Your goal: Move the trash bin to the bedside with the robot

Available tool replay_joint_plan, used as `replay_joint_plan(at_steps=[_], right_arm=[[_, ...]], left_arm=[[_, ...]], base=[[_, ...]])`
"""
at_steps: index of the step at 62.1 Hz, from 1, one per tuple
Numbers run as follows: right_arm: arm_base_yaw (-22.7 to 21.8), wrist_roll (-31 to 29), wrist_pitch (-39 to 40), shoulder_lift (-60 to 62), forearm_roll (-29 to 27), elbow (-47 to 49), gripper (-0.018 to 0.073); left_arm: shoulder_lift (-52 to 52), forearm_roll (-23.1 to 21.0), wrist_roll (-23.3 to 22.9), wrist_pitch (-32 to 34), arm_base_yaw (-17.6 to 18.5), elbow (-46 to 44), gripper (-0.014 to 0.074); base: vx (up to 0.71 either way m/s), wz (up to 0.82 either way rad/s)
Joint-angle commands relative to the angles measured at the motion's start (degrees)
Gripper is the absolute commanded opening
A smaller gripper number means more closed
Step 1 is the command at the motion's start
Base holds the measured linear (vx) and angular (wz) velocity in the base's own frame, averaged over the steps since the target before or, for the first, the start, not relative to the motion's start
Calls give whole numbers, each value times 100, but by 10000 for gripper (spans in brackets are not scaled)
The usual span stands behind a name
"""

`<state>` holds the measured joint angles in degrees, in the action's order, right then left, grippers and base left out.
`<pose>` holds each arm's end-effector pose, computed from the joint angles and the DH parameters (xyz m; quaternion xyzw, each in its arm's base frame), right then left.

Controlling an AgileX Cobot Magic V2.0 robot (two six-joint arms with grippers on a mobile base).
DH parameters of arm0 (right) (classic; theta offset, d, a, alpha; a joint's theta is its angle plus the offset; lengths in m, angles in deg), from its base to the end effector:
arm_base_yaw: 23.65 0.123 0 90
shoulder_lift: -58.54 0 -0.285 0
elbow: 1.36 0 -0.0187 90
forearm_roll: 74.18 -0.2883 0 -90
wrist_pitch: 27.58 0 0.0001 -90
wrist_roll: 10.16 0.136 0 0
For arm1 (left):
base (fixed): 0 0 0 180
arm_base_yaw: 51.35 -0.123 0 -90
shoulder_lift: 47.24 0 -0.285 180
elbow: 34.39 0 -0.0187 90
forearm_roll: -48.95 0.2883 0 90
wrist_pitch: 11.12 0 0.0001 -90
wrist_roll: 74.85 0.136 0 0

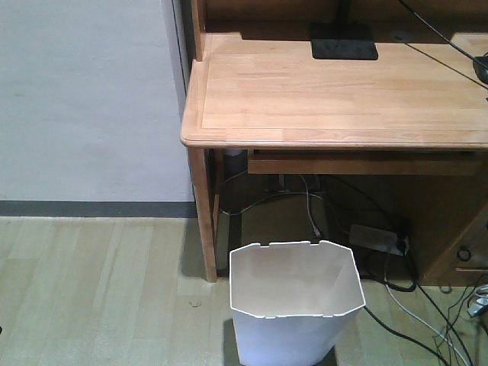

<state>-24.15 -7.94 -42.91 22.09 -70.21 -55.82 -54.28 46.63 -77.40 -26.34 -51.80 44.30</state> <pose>0.1898 -0.0042 0.2684 -0.0022 0.7997 -0.0184 0.6001 0.1368 -0.0004 0.1721 -0.0319 0.7706 -0.0282 0.6359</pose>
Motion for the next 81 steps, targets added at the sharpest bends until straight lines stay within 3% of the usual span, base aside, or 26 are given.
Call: replay_joint_plan(at_steps=[1, 12, 22, 53, 81], right_arm=[[2, -58, 509, -103, 93, 207, -8], [2, -58, 515, -104, 93, 207, 8], [2, -58, 515, -104, 93, 207, 75], [2, -48, 473, -104, 93, 207, 483], [2, 137, 363, -106, -152, 231, 511]], left_arm=[[81, -25, -32, 384, -1, 107, -6], [81, -25, -32, 384, -1, 107, -6], [81, -25, -32, 384, -1, 107, -6], [81, -25, -32, 384, -1, 107, -6], [81, -25, -32, 384, -1, 107, -6]], base=[[0, 0], [0, 0], [0, 0], [0, 0], [0, 0]])
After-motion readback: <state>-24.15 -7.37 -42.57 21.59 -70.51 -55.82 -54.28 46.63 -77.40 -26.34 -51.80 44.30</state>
